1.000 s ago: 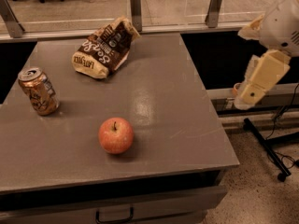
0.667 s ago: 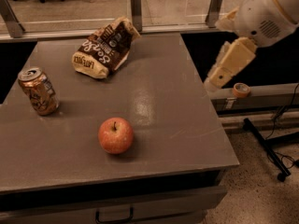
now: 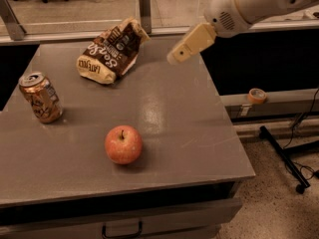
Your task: Move brown chip bag near apple
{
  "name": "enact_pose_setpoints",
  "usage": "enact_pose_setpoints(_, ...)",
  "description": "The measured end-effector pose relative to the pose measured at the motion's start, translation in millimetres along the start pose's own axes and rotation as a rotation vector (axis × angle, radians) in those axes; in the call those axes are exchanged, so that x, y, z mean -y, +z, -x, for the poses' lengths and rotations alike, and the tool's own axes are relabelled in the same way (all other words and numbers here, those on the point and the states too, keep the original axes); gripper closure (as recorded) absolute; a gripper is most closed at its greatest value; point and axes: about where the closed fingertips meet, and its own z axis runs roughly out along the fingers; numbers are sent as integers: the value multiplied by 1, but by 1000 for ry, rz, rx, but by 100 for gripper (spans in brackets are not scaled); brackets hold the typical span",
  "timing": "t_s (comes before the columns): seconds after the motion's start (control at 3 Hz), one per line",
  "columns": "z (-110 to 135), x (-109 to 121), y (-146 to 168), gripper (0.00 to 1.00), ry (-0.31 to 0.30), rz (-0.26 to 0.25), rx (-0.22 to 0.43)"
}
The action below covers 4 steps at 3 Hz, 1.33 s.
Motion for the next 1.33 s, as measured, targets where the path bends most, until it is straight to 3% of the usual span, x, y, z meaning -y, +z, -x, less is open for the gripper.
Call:
enact_pose_setpoints(0.33,26,29,32,0,84,-103,58)
enact_pose_setpoints(0.67,39,38,35,0,128,-137,96)
enact_pose_setpoints(1.0,38,37,35,0,124,-134,94)
enact_pose_setpoints(1.33,34,40,58,0,177,-119,156)
